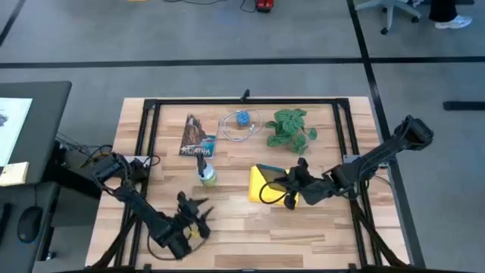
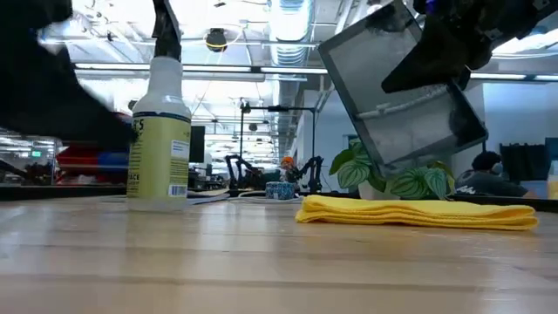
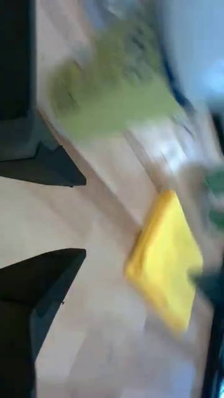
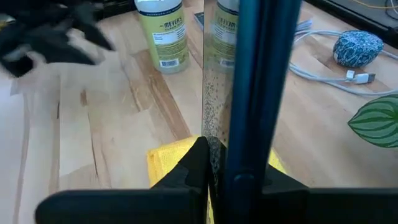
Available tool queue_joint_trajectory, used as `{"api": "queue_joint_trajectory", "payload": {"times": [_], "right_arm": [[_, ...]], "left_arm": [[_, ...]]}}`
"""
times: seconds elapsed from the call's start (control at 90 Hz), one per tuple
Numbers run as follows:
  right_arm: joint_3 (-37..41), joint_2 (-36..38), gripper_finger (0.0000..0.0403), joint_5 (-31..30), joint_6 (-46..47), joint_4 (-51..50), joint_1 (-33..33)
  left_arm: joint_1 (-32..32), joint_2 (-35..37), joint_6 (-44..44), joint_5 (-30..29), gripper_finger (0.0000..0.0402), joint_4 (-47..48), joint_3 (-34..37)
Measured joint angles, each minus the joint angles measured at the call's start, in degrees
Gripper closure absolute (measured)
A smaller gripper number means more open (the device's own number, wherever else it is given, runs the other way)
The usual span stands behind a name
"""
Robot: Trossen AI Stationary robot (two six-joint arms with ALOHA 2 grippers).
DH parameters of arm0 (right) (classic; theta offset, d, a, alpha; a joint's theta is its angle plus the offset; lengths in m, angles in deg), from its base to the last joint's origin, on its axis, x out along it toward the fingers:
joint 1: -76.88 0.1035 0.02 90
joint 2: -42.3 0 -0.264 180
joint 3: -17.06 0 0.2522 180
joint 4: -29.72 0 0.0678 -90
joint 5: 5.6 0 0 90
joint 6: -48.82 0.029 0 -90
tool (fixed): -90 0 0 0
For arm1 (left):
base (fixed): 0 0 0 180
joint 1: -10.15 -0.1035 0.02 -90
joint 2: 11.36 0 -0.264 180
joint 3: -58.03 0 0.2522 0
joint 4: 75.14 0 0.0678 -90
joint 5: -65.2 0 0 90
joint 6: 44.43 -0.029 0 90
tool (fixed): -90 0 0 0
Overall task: Apply microfiber cloth
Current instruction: Wipe the blue tablet with the microfiber cloth
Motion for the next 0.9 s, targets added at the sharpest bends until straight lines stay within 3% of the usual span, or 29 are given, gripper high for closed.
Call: {"api": "queue_joint_trajectory", "payload": {"times": [0.189, 0.467, 0.611, 0.711, 0.9], "right_arm": [[0.0, 0.0, 0.0382, 0.5, -0.3, 0.0, -0.4], [0.0, 0.0, 0.0382, 3.0, -0.5, -0.2, -0.4], [0.0, 0.0, 0.0382, 3.0, -0.7, -1.6, -0.4], [0.0, 0.0, 0.0382, 4.4, -1.2, -2.3, -0.4], [-1.7, 0.0, 0.0382, 10.6, -7.1, -2.3, -2.0]], "left_arm": [[-1.6, 0.1, -16.8, 1.0, 0.0249, -5.2, -6.7], [-8.7, 0.1, -40.8, 18.5, 0.0249, -22.1, -6.9], [-11.4, 0.6, -50.2, 21.4, 0.0249, -26.1, -6.7], [-12.7, 2.8, -53.5, 21.6, 0.0249, -33.0, -3.0], [-16.5, 8.6, -56.5, 25.3, 0.0249, -56.4, 10.4]]}}
